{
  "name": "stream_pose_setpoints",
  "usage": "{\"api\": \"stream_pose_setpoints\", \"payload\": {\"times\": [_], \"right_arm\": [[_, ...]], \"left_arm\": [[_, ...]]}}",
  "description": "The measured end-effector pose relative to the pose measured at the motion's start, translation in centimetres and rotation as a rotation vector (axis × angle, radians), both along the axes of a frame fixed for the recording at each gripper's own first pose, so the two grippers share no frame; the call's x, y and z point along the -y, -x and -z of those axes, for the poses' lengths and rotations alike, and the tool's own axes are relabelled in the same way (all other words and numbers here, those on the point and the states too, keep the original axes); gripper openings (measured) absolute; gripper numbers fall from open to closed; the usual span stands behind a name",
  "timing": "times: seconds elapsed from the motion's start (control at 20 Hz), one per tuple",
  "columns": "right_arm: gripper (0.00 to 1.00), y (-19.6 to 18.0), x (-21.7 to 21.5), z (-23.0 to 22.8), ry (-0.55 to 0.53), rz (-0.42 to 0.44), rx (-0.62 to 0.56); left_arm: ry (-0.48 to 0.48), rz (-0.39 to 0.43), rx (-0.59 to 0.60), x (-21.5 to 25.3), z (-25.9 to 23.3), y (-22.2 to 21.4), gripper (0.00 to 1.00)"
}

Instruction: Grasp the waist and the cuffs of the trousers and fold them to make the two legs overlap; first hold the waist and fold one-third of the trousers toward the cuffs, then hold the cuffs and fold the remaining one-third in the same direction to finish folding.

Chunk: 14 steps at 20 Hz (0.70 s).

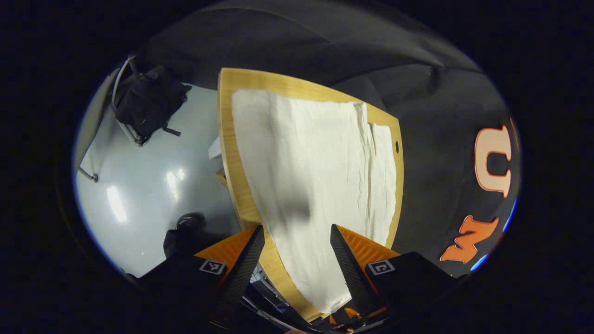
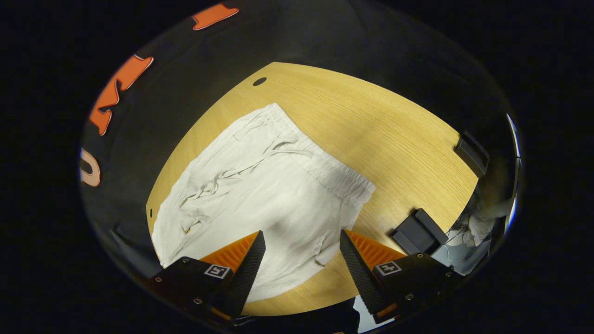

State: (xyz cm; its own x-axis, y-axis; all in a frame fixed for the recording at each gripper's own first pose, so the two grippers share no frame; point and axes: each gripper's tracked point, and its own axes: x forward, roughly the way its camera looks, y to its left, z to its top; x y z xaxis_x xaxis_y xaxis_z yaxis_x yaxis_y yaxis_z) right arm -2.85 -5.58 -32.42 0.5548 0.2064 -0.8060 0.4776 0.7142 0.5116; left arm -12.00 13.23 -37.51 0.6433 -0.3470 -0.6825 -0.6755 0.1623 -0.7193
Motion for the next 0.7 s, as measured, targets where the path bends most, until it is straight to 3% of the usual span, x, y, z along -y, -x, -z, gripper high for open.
{"api": "stream_pose_setpoints", "payload": {"times": [0.25, 0.45, 0.55, 0.7], "right_arm": [[0.97, -0.3, 0.7, 1.5, 0.003, 0.027, -0.026], [0.98, -0.5, 0.4, 2.4, -0.010, 0.032, -0.041], [0.98, -0.5, 0.3, 2.7, -0.013, 0.039, -0.045], [0.97, -1.3, 0.6, 3.5, -0.021, 0.065, -0.050]], "left_arm": [[-0.101, 0.059, 0.025, 0.8, 0.4, -3.2, 0.94], [-0.091, 0.032, 0.056, 1.3, 0.2, -6.1, 0.89], [-0.094, 0.027, 0.067, 1.5, 0.5, -6.9, 0.78], [-0.121, 0.037, 0.070, 1.3, 1.7, -8.0, 0.46]]}}
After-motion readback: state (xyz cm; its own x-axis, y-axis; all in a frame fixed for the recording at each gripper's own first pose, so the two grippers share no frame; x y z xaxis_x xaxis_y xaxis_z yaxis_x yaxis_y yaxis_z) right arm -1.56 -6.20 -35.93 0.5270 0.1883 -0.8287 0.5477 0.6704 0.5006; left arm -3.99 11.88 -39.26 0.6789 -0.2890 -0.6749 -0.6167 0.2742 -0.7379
